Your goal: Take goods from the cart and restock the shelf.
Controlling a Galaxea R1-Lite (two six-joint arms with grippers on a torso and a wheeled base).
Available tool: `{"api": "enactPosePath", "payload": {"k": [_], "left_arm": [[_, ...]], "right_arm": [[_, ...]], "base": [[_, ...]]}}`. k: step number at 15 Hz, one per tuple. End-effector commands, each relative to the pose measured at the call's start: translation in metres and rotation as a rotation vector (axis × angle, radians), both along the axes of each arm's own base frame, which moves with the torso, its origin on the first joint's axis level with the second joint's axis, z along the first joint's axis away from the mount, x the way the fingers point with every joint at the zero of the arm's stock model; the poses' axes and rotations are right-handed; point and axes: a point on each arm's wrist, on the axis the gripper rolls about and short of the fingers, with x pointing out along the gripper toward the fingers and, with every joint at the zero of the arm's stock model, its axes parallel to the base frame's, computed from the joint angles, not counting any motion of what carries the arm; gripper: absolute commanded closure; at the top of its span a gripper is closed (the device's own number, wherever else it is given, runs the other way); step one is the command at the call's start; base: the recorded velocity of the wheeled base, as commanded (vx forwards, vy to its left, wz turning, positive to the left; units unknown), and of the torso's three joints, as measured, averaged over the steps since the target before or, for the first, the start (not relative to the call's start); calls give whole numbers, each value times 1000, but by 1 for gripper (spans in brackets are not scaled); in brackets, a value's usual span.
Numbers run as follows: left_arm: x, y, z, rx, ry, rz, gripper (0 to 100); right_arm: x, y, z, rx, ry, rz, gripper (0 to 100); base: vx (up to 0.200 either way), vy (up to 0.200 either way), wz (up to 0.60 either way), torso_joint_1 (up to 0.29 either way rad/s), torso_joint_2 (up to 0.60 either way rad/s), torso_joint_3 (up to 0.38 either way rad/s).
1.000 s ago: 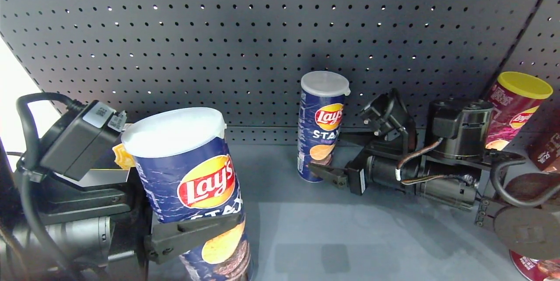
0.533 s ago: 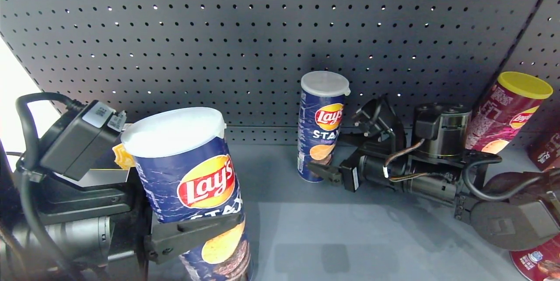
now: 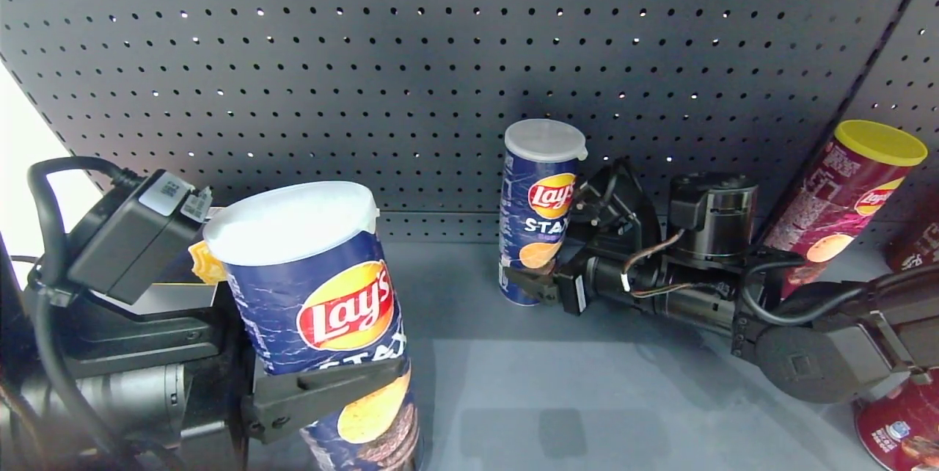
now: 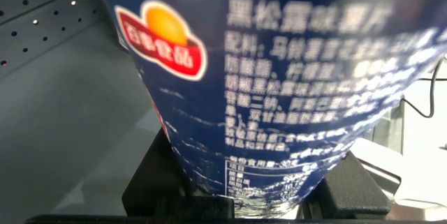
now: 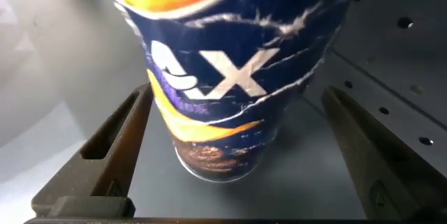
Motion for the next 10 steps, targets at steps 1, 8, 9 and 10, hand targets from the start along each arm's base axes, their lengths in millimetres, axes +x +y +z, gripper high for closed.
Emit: {"api": "enactPosePath", "payload": {"k": [1, 8, 9, 10], "left_arm": [[0, 0, 0, -1, -1, 0, 100], [-1, 1, -1, 1, 1, 0, 100], [-1, 1, -1, 1, 1, 0, 100], [-1, 1, 0, 0, 0, 0, 100]], "right_arm": [[5, 3, -1, 2, -2, 0, 0], [7, 12, -3, 14, -19, 14, 100], [5, 12, -2, 14, -19, 16, 100], [2, 13, 1, 16, -23, 17, 100]], "base": [[0, 0, 0, 0, 0, 0], [0, 0, 0, 0, 0, 0], [0, 0, 0, 0, 0, 0], [0, 0, 0, 0, 0, 0]]}}
